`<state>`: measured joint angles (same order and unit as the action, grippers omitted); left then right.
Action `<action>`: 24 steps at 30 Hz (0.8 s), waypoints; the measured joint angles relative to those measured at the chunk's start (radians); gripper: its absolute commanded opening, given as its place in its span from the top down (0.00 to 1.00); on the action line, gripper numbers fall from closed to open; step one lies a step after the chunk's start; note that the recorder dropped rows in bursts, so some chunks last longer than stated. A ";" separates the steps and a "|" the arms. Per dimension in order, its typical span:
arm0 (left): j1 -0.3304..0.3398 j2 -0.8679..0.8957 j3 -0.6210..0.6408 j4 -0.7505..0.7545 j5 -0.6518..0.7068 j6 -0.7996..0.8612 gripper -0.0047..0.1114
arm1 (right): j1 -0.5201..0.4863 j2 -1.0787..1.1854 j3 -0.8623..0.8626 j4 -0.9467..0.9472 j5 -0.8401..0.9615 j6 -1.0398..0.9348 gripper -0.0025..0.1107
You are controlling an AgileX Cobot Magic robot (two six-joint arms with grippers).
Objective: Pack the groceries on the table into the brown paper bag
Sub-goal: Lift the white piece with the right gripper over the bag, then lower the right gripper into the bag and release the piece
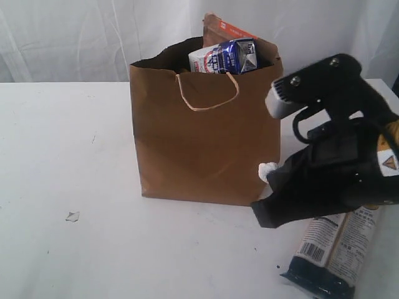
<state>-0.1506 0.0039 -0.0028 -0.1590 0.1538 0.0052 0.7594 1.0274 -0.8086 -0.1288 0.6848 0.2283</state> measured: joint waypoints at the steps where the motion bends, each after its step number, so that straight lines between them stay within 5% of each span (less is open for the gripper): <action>1: 0.000 0.000 0.000 0.000 0.000 0.000 0.50 | 0.000 -0.005 -0.015 0.000 0.005 -0.009 0.98; 24: 0.000 0.000 0.000 0.000 0.000 0.000 0.50 | 0.000 0.252 -0.409 -0.196 -0.082 -0.067 0.98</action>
<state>-0.1506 0.0039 -0.0028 -0.1590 0.1538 0.0052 0.7594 1.2793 -1.2173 -0.3253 0.6026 0.1617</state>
